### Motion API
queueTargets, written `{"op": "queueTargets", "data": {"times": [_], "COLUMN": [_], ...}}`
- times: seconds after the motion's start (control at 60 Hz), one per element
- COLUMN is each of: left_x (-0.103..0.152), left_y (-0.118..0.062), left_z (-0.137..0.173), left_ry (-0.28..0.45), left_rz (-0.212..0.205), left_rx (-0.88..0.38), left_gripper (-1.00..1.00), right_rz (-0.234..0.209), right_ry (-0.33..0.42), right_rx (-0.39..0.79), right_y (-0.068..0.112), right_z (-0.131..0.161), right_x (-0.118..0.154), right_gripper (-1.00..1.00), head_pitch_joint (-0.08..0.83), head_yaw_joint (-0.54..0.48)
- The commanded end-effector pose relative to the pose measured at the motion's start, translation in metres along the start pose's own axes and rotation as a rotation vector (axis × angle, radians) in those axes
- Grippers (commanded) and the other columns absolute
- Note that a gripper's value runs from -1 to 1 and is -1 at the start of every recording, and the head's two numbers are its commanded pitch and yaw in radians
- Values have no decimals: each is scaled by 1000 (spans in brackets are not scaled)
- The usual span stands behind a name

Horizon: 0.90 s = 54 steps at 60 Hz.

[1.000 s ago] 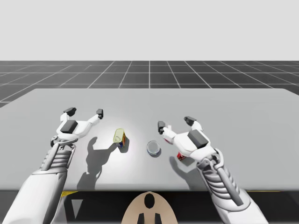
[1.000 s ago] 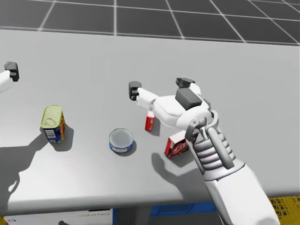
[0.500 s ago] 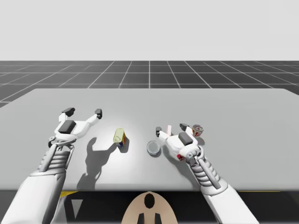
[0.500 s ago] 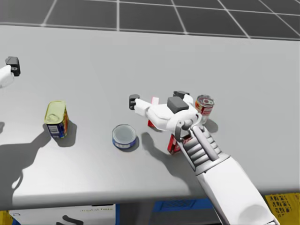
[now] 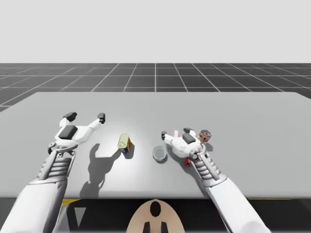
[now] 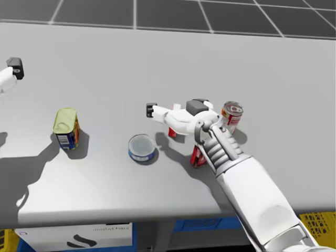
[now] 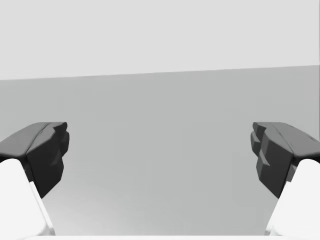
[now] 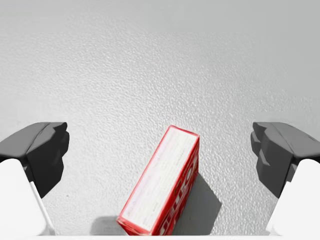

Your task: Pick up the gelatin box and lift it.

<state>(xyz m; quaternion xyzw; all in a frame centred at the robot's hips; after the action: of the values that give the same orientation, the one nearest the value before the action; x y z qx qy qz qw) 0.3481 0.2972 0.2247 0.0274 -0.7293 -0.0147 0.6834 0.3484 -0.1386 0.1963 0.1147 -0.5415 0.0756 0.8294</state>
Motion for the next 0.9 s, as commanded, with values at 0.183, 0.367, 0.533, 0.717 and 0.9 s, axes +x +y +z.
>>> {"op": "queueTargets", "data": {"times": [0.183,0.367,0.533,0.717,0.9], "left_x": [2,3,4,4,4], "left_y": [2,3,3,3,3], "left_z": [1,1,1,1,1], "left_ry": [-3,-5,-6,-7,-5], "left_rz": [10,11,13,13,12], "left_rx": [2,2,2,3,5], "left_gripper": [-1000,-1000,-1000,-1000,-1000], "right_rz": [-74,-81,-88,-101,-104], "right_ry": [600,624,630,637,630], "right_rx": [-212,-233,-244,-236,-237], "right_y": [20,13,6,5,4], "right_z": [-22,-31,-35,-30,-25], "right_x": [-11,-17,-19,-20,-20], "right_gripper": [-1000,-1000,-1000,1000,1000], "head_pitch_joint": [678,684,687,686,672], "head_yaw_joint": [-131,-126,-125,-129,-133]}}
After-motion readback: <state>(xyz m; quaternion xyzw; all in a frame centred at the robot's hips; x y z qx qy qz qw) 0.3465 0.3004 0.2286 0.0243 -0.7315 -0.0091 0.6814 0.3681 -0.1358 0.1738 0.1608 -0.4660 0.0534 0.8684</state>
